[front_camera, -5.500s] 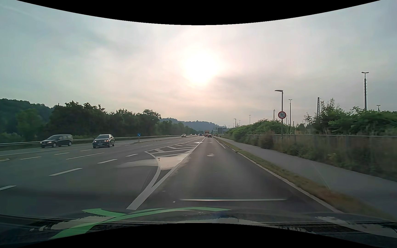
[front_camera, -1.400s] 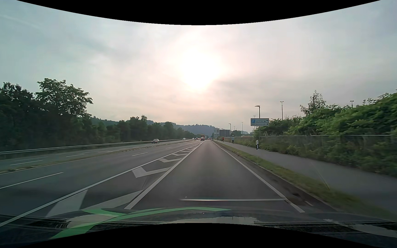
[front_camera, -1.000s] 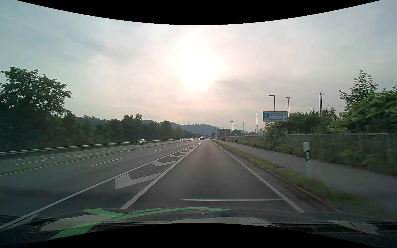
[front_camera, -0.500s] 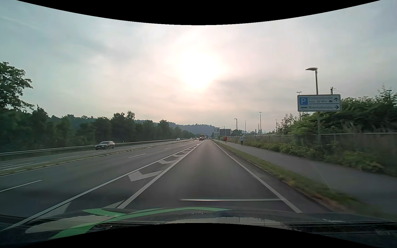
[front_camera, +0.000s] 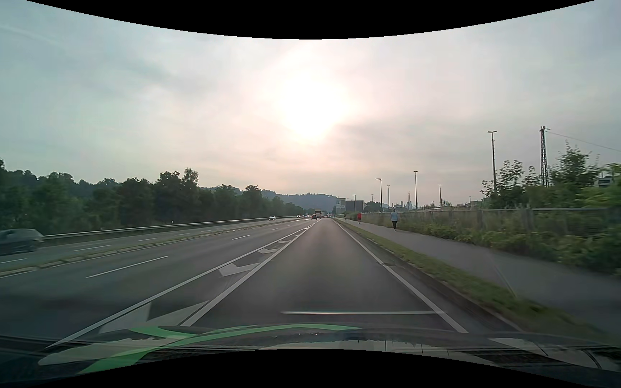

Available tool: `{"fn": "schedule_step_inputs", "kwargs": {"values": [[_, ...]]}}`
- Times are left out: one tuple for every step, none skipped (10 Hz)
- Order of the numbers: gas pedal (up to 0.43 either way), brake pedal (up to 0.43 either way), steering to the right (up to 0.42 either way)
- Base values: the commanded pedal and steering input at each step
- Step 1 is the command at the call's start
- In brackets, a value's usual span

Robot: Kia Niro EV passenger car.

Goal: Follow the waypoints while adhering to traffic rules and regulations

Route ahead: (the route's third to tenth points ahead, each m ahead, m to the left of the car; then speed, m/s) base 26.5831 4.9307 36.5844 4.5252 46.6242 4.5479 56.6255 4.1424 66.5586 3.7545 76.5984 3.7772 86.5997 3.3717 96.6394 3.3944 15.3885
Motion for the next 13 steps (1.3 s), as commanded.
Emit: {"fn": "schedule_step_inputs", "kwargs": {"values": [[0.22,0.0,-0.007],[0.22,0.0,-0.006],[0.22,0.0,-0.007],[0.22,0.0,-0.007],[0.22,0.0,-0.007],[0.22,0.0,-0.007],[0.22,0.0,-0.007],[0.22,0.0,-0.007],[0.22,0.0,-0.007],[0.22,0.0,-0.007],[0.22,0.0,-0.007],[0.22,0.0,-0.007],[0.22,0.0,-0.007]]}}
